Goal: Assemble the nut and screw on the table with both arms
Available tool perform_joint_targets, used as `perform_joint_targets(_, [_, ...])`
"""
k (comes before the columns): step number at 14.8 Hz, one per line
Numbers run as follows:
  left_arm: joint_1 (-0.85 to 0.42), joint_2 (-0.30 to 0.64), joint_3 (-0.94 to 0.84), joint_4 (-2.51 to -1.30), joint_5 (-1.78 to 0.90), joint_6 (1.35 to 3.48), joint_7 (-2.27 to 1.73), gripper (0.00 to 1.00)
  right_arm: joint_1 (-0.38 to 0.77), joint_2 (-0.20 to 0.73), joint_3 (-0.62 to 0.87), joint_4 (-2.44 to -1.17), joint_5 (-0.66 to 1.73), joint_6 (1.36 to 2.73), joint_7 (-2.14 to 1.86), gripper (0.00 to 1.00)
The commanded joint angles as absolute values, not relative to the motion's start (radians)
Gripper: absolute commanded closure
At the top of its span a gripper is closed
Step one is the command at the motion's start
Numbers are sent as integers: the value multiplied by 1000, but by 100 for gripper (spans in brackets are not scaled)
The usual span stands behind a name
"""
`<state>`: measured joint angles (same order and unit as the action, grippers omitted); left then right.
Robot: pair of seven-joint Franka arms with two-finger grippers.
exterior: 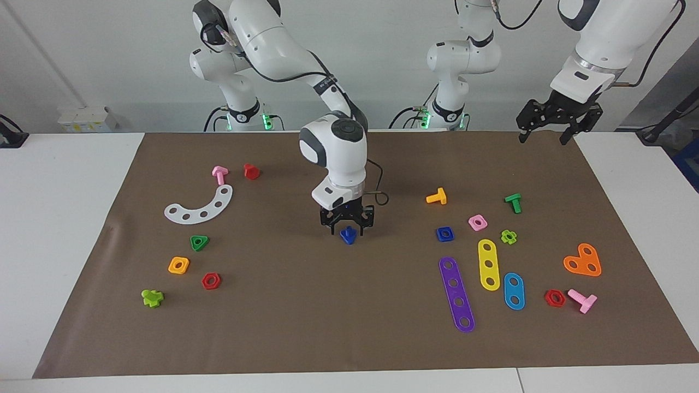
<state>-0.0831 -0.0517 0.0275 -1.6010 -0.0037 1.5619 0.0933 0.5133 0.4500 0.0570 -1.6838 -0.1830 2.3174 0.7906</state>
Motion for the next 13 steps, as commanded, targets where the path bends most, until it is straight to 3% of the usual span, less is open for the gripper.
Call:
perform_joint_targets(1, [-87,-32,23,-1597,3,1595,83,0,445,332,69,-1715,-193,2267,804,0])
perform_joint_targets(6, [-95,75,12,-1591,-6,1684,75,0,293,177,71,-1709,-155,2119,645,0])
perform_joint_targets(13, [-204,222,11,-1617,-5,1862,-61,0,46,-3,61,-1675,-17,1897,379,0])
